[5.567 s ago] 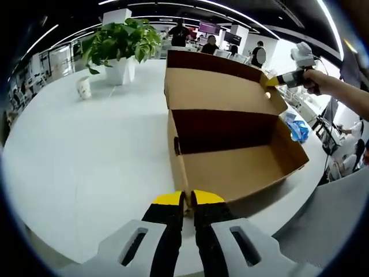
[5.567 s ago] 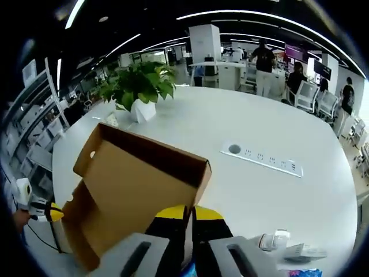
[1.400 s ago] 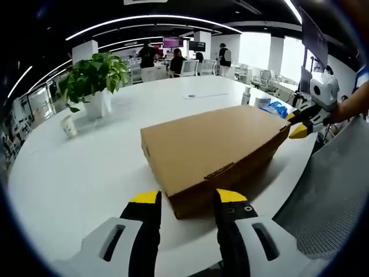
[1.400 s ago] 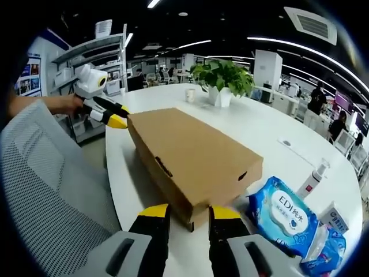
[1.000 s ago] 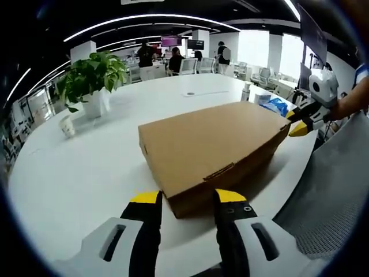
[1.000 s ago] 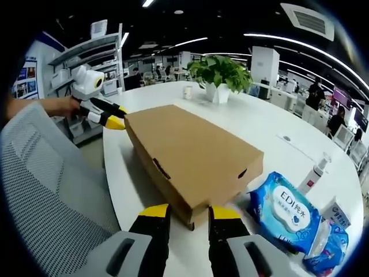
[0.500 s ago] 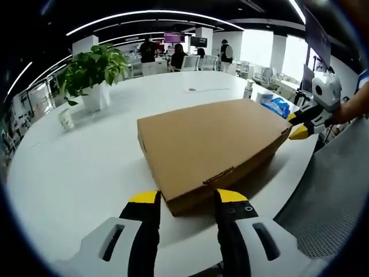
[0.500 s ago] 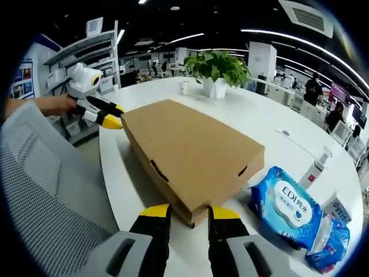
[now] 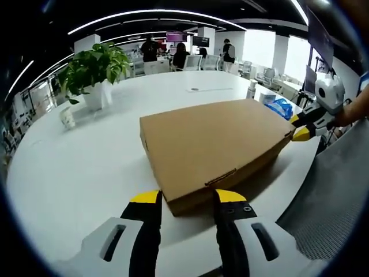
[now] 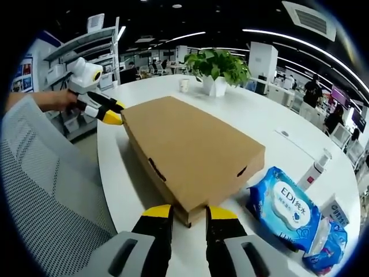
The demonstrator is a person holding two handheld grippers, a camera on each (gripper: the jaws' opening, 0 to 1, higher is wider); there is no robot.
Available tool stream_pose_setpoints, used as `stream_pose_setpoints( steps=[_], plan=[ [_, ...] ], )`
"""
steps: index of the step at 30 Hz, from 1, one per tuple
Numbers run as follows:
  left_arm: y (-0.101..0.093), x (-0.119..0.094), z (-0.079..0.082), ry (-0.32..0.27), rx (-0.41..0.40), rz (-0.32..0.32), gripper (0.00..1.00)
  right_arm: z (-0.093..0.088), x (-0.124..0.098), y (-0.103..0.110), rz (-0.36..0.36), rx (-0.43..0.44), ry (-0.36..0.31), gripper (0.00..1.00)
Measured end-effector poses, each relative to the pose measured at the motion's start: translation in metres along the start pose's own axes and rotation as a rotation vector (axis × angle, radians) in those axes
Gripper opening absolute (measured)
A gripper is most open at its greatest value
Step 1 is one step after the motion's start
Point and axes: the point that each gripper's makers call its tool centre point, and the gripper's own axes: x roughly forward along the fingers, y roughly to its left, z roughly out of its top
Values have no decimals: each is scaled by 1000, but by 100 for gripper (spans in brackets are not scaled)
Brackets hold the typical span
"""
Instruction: Operate the shoe box by opening the lid, removing the specified soft item, and placing it in the target area until the item is outside and the box remains undamaged.
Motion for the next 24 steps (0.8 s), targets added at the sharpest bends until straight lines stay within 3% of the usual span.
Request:
stream_pose_setpoints(
  steps=[24],
  plan=[
    [27,24,21,4,-12,8,36,23,26,-27,-33,45,-18,20]
  ],
)
